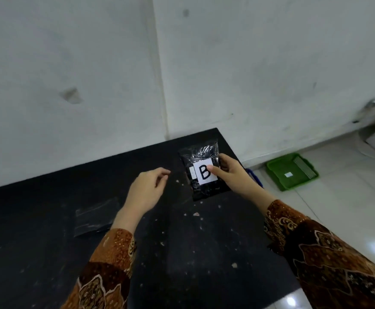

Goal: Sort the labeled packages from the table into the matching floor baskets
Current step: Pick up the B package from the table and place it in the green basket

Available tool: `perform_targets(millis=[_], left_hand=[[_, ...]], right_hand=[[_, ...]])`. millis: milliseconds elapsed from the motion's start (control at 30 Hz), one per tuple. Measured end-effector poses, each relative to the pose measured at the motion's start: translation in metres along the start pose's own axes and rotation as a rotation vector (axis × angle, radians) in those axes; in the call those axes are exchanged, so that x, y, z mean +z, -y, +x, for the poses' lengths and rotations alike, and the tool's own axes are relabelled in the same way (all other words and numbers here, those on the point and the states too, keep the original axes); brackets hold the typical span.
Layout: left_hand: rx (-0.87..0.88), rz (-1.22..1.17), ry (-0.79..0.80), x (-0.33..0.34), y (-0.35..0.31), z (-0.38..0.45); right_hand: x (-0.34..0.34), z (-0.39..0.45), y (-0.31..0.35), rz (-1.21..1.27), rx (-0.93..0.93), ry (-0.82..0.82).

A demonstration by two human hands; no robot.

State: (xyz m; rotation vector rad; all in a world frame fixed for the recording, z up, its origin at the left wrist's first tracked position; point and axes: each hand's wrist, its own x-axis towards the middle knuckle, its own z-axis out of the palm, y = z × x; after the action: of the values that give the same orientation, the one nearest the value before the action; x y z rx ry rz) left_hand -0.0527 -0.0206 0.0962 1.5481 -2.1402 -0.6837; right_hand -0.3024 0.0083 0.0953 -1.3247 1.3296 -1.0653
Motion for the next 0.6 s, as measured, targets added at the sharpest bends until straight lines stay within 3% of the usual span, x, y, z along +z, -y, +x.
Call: perform_targets(millis=[300,600], left_hand=[[0.175,-0.034,0.099,0.081,-0.107,0.012],[0.178,-0.256,0.147,0.237,-0.253,0.013]], right_hand=[[-0.120,-0.106,-0.038,0.124,0.087,-0.345],[-0.292,-0.217,-0.086,0.182,0.190,-0.603]])
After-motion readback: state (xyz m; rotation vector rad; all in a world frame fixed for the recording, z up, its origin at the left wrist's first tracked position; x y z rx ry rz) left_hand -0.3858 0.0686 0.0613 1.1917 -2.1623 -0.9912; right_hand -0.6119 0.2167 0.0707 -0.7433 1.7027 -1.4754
